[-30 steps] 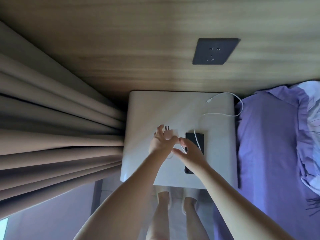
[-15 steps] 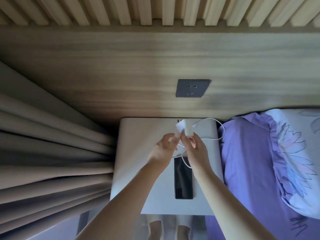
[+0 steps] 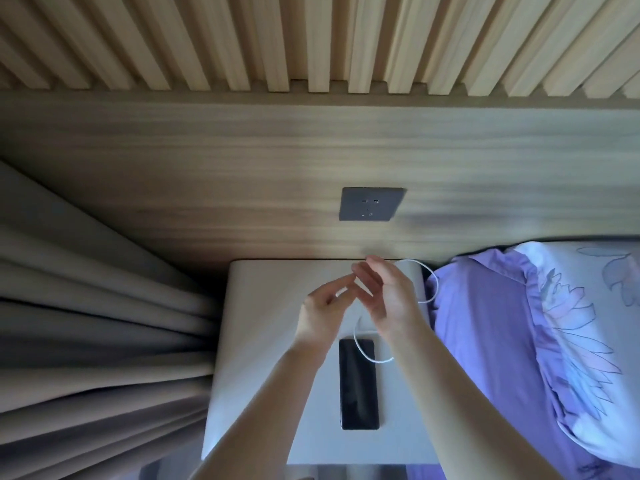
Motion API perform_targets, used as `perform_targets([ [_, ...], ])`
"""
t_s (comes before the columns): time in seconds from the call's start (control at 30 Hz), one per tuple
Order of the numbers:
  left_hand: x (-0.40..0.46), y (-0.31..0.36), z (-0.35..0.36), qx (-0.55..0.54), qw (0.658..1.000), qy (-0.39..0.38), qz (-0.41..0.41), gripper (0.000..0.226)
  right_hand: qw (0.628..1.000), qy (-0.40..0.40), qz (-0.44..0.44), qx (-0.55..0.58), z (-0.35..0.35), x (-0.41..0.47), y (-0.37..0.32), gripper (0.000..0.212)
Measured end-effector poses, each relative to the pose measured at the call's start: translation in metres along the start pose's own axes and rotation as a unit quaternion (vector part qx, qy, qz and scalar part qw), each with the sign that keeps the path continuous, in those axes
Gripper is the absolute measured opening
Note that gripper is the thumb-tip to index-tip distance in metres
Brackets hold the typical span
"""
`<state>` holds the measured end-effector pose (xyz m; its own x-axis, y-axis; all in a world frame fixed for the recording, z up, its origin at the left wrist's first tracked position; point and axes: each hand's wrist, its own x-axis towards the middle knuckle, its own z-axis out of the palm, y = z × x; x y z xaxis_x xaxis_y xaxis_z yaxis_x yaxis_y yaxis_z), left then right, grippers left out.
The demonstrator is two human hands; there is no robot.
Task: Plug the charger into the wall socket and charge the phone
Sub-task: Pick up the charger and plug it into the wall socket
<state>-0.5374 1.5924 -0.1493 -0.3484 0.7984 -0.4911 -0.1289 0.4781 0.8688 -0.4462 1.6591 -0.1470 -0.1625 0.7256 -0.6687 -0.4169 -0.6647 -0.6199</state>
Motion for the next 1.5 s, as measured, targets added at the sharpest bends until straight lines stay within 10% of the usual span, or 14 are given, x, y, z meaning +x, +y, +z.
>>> perform_targets([
  [0.23,-0.004,-0.012,-0.007,0.100,0.994,0.033,-0.008,0.031,0.969,0.102,0.182,-0.129,-0.015,0.004,0.041,0.014],
  [0.63,-0.037,0.004,-0.009,0.041,0.997,-0.071,0.013,0.043,0.959,0.006,0.255,-0.125,-0.015,0.009,0.051,0.026],
  [0.9,-0.030,-0.013,-0.025,0.081,0.996,0.018,-0.015,0.032,0.982,-0.081,0.155,0.073,-0.030,0.020,0.038,0.005],
  [1.5,-0.017,-0.008,-0.016,0.047,0.998,-0.040,-0.022,0.025,0.992,-0.121,0.022,0.031,-0.020,0.016,-0.010,0.023],
])
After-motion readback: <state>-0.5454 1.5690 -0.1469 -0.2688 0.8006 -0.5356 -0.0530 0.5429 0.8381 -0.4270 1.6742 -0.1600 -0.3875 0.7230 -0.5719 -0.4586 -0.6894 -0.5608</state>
